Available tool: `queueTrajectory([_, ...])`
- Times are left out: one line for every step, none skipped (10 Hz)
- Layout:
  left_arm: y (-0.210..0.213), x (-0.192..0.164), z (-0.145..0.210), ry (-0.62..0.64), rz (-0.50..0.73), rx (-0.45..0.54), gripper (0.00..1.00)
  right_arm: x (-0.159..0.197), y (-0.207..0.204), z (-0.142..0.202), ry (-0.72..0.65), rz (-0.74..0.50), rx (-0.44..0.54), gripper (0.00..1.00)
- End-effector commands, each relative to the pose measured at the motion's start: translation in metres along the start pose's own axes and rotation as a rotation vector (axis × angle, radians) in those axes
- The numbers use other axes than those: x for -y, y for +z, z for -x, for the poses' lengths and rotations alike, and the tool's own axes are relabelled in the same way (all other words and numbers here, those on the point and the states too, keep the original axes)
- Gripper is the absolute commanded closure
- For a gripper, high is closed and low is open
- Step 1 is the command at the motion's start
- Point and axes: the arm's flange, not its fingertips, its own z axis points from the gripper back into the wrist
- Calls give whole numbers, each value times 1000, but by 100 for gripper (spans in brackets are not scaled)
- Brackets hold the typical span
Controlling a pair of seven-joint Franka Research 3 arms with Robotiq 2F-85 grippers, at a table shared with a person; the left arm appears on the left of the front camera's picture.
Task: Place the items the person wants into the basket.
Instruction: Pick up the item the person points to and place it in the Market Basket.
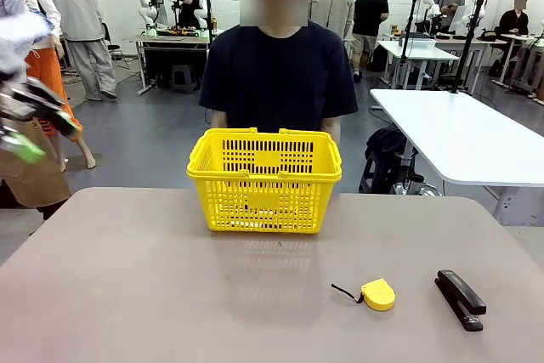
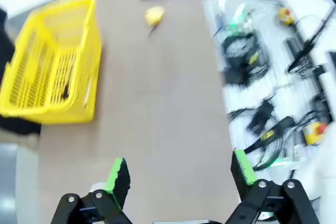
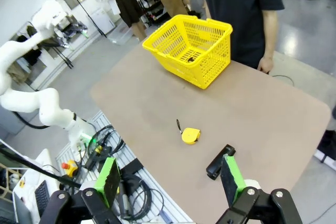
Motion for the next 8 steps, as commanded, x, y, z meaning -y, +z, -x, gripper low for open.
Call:
queueTrajectory([58, 20, 23, 34, 70, 166, 0, -1, 0, -2, 18, -20, 19, 0])
queueTrajectory([85, 29, 42, 47, 22, 233, 0, -1, 0, -2, 18, -20, 19, 0])
queueTrajectory([113, 28, 60, 63, -23, 274, 0, -1, 0, -2, 18, -20, 19, 0])
queueTrajectory([124, 40, 76, 84, -76, 294, 0, -1, 0, -2, 18, -20, 19, 0])
queueTrajectory([124, 58, 89, 109, -126, 294, 0, -1, 0, -2, 18, -20, 19, 0])
queueTrajectory([127, 62, 98, 128, -158, 279, 0, -1, 0, -2, 18, -20, 19, 0])
queueTrajectory([131, 59, 105, 137, -199, 277, 0, -1, 0, -2, 18, -20, 19, 0])
queueTrajectory([124, 70, 113, 155, -283, 271, 0, -1, 0, -2, 18, -20, 19, 0])
